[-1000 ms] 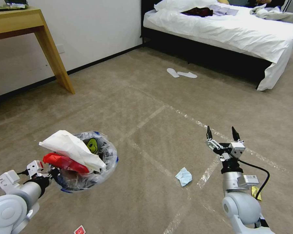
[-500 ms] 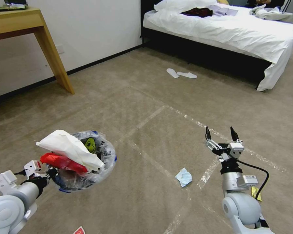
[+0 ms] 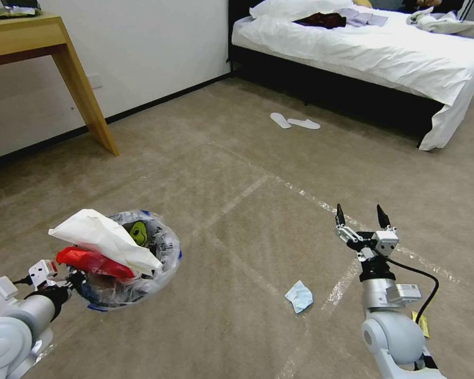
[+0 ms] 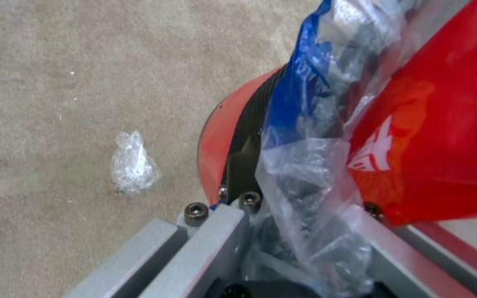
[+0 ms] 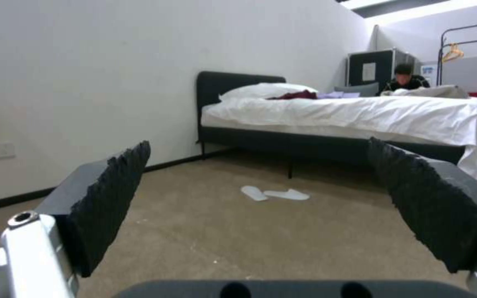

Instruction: Pick up the trash bin and place the garbage on the floor into it.

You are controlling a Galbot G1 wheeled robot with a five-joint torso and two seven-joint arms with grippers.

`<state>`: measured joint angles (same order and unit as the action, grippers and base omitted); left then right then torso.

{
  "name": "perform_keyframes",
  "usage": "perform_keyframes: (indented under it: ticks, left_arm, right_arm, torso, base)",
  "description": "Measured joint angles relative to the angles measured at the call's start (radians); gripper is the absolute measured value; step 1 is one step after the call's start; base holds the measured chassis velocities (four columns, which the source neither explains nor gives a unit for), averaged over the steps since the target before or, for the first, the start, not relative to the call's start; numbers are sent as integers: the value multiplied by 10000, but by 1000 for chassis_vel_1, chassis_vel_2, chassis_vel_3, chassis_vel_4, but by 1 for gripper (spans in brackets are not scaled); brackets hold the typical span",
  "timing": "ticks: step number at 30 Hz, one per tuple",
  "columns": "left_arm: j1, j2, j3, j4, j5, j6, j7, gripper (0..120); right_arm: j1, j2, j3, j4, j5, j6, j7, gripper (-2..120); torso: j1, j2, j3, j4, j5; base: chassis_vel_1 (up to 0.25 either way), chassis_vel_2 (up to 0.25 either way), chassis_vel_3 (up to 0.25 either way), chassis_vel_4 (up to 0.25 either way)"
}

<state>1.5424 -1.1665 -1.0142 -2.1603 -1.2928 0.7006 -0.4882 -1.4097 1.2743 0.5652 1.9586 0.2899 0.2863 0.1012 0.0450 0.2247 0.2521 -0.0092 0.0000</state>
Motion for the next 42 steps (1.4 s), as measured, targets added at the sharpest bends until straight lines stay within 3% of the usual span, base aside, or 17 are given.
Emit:
perform_keyframes:
  ticks: [11, 15, 18, 21, 22, 23, 24, 26, 27, 31, 33, 42]
  left_arm:
    - [-62, -50, -47, 73, -98, 10, -12, 0]
    - [-116, -76, 46, 110, -92, 11, 6, 0]
    - [-111, -81, 69, 148, -73, 12, 36, 0]
    - [-109, -101, 76, 223, -43, 12, 92, 0]
    - [-109, -101, 76, 223, -43, 12, 92, 0]
    - [-107, -101, 82, 246, -25, 12, 105, 0]
    - [-107, -101, 82, 246, -25, 12, 105, 0]
    - [-106, -84, 104, 285, 12, 12, 132, 0]
    - [-126, -67, 115, 315, 29, 12, 142, 0]
    - [-168, -60, 148, 353, 38, 9, 143, 0]
    - [-219, -65, 203, 413, 69, 5, 144, 0]
    - [-190, -141, 216, 427, 112, -4, 147, 0]
  right_arm:
    - [113, 56, -114, -82, -100, -33, 265, 100]
    - [180, -71, -88, -4, 186, -663, 831, 100]
    - [297, -171, -151, -33, 940, -1438, 1412, 100]
    - [531, -266, -446, -248, 2668, -3787, 3020, 100]
    - [531, -266, -446, -248, 2668, -3787, 3020, 100]
    - [568, -279, -528, -325, 3217, -4648, 3635, 100]
    - [568, -279, -528, -325, 3217, -4648, 3635, 100]
    - [643, -278, -648, -558, 4456, -5871, 4493, 100]
    - [746, -278, -734, -796, 5658, -6755, 5238, 100]
    - [902, -246, -812, -1055, 6686, -7383, 5905, 100]
    - [1229, -208, -952, -1702, 7333, -8154, 6400, 100]
    - [2217, -278, -2054, -3873, 7035, -8950, 6001, 100]
  torso:
    - [0, 0, 0, 1, -1]
    - [-1, 0, 0, -2, -1]
    - [-1, 0, 0, -1, -1]
    - [-1, 0, 0, 0, 1]
    - [-1, 0, 0, 0, 1]
    - [0, 0, 0, 0, 0]
    - [0, 0, 0, 0, 0]
    - [0, 0, 0, -1, 0]
    - [0, -1, 0, 0, 0]
    - [-1, 0, 0, -1, 0]
    - [-1, 0, 0, -2, -1]
    - [0, -1, 1, 0, 0]
  base:
    - [0, 0, 0, 0]
    - [0, 0, 0, 0]
    - [0, 0, 0, 0]
    - [0, 0, 0, 0]
    - [0, 0, 0, 0]
    - [0, 0, 0, 0]
    - [0, 0, 0, 0]
    - [0, 0, 0, 0]
    - [0, 0, 0, 0]
    - [0, 0, 0, 0]
    - [0, 0, 0, 0]
    - [0, 0, 0, 0]
